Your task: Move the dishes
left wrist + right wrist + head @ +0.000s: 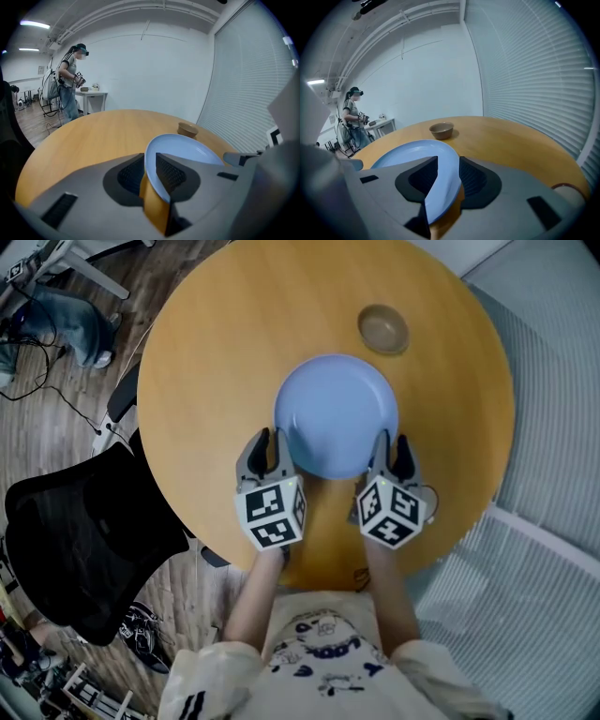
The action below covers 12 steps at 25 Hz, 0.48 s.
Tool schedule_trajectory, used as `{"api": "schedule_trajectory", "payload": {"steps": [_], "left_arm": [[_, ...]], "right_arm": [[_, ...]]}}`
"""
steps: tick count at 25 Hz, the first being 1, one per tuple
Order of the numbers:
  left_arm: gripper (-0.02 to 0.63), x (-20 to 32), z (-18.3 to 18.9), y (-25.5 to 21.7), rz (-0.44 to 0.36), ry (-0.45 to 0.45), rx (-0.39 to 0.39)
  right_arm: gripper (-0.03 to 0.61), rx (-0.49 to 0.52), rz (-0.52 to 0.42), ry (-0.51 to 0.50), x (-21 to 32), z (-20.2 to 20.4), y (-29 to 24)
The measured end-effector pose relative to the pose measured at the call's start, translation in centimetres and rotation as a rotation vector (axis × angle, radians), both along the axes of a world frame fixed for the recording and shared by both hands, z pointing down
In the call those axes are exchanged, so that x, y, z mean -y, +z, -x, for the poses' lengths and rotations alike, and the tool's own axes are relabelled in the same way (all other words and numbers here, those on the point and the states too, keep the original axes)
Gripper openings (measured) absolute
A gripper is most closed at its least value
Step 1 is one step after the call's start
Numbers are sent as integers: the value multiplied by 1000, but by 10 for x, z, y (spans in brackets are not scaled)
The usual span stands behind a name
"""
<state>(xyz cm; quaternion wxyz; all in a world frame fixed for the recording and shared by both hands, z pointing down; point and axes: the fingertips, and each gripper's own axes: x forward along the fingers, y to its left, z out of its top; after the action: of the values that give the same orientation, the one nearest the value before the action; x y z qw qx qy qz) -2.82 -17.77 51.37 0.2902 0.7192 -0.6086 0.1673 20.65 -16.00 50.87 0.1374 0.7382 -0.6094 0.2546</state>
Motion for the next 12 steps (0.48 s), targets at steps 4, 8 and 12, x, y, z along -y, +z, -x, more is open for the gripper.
{"api": "schedule_trajectory", "payload": {"steps": [4,8,12], "left_arm": [[91,5,-2,13,33,-11,-8],[92,7,-6,23,59,-27,-21],[92,4,-10,33,88,-8,-27]], "right_arm": [[121,4,39,30,2,-8,11],[121,40,58,46,2,-11,21],[121,73,87,58,-1,-9,32]]}}
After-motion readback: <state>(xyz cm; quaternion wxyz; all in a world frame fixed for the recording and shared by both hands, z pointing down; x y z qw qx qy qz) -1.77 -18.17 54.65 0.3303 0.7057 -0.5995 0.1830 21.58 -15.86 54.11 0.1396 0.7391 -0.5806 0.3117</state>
